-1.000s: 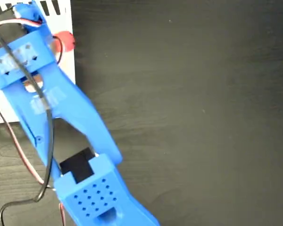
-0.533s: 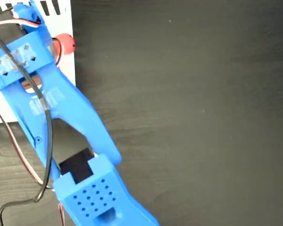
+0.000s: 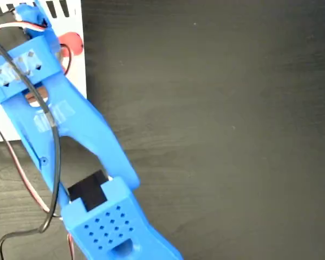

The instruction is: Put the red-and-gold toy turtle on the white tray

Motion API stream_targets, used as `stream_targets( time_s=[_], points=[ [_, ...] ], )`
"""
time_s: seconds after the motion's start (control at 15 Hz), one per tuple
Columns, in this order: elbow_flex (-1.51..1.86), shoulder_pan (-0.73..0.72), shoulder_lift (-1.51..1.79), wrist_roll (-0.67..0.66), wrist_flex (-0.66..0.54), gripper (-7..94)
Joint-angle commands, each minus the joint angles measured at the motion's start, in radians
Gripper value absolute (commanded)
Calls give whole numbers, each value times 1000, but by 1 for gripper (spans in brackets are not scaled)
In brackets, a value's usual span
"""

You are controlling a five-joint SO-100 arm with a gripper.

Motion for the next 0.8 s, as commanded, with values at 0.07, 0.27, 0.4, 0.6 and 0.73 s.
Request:
stream_targets(
  time_s=[0.07, 0.27, 0.4, 0.6, 0.73],
  points=[
    [2, -14, 61, 17, 8, 62],
    [6, -15, 61, 15, 8, 62],
    [5, -18, 71, 15, 8, 62],
    [-61, -9, 100, 87, -29, 0],
    [-86, 5, 179, 126, -57, 0]
  ],
)
